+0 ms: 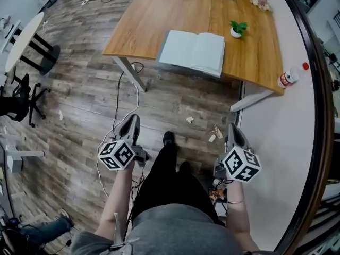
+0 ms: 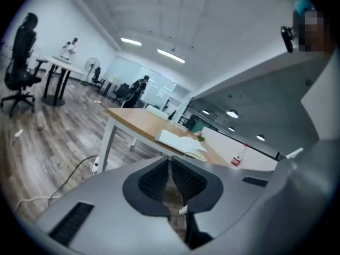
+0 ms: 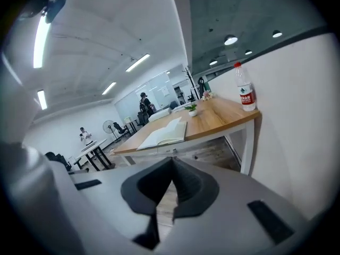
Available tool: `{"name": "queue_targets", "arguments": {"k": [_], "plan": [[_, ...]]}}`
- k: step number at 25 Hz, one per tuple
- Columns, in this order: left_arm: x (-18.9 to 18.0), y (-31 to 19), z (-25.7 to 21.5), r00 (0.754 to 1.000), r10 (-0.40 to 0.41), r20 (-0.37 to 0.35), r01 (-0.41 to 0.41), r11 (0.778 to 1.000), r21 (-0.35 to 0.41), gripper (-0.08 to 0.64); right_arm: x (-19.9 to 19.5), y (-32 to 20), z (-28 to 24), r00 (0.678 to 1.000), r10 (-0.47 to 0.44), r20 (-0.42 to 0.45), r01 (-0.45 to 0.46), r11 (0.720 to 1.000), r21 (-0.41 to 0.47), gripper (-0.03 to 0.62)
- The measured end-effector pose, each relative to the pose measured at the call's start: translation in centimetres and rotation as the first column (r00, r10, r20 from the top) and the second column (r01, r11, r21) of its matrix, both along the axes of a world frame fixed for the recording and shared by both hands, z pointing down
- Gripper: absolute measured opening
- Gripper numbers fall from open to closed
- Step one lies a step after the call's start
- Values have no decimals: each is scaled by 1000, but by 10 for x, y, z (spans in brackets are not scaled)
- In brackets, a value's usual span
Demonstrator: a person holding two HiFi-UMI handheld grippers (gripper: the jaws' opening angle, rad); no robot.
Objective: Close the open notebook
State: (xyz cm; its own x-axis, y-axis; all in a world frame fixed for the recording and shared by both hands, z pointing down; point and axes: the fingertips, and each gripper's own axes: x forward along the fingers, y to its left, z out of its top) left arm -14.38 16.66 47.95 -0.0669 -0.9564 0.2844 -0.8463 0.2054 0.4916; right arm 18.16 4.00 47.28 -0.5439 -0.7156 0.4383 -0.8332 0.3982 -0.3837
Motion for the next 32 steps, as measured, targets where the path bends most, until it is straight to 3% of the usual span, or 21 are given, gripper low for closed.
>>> {"name": "queue_targets", "arguments": {"k": [4,10,15,19,22,32], "plan": [[36,15,-31,984,111,140,-109,994,-17,31,2,41,-17,999,-23,-48,27,997,74,6],[54,45,-44,963,176,204,-184,983,22,29,-6,95,-36,1000,-19,-16,21,988,155,5],[64,81,-38,953,220,208,-232,972,31,29,-16,145,-43,999,24,-26,-17,977,214,2],[77,100,-38,947,274,165,-287,956,57,29,-21,181,-46,997,38,-70,-21,972,234,2],[87,109,-40,932,310,188,-323,945,48,29,-20,199,-48,995,51,-82,-31,972,235,2],[118,92,-47,887,359,290,-375,927,2,26,-20,184,-59,997,25,-75,-4,964,267,2]]}}
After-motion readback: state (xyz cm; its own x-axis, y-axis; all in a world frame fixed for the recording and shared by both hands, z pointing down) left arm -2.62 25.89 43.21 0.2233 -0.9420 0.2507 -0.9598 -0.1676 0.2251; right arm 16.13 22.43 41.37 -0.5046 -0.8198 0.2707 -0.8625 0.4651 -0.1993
